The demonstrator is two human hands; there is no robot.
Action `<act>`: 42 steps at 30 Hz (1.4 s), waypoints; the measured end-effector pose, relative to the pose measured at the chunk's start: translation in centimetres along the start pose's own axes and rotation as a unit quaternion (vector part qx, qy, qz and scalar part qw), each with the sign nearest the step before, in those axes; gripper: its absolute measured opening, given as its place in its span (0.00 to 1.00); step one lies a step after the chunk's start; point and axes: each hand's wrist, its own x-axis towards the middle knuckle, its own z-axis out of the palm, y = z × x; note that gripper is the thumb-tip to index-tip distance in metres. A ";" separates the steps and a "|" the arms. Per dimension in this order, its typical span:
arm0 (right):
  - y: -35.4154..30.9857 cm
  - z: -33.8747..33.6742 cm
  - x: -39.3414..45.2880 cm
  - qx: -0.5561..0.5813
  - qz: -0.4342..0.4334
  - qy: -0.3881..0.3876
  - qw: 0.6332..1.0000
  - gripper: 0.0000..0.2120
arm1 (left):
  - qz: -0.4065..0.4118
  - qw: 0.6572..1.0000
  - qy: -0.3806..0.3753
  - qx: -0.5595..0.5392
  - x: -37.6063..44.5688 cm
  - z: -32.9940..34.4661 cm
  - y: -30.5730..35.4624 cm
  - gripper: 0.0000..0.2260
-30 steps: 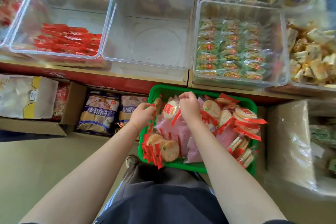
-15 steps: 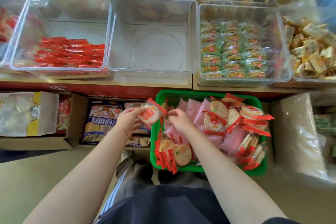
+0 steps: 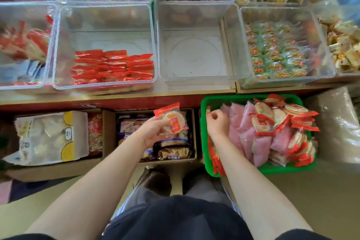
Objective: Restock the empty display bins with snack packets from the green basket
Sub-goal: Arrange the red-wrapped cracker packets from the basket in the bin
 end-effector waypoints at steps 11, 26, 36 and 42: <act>-6.1 -6.0 -2.7 0.323 0.026 -0.104 0.940 0.04 | 0.084 0.994 0.012 0.071 -2.1 -0.1 2.3 0.17; -11.9 -4.4 -5.8 0.526 0.083 -0.398 0.747 0.19 | 0.164 0.984 0.068 0.001 -6.0 -3.4 7.4 0.13; -20.3 4.8 -10.5 0.461 0.017 -0.243 0.853 0.12 | 0.332 0.922 0.187 0.072 -5.9 -18.0 14.0 0.18; -23.7 9.8 -12.4 0.232 -0.074 -0.087 0.966 0.09 | 0.417 0.764 0.302 0.388 -2.4 -24.8 14.3 0.16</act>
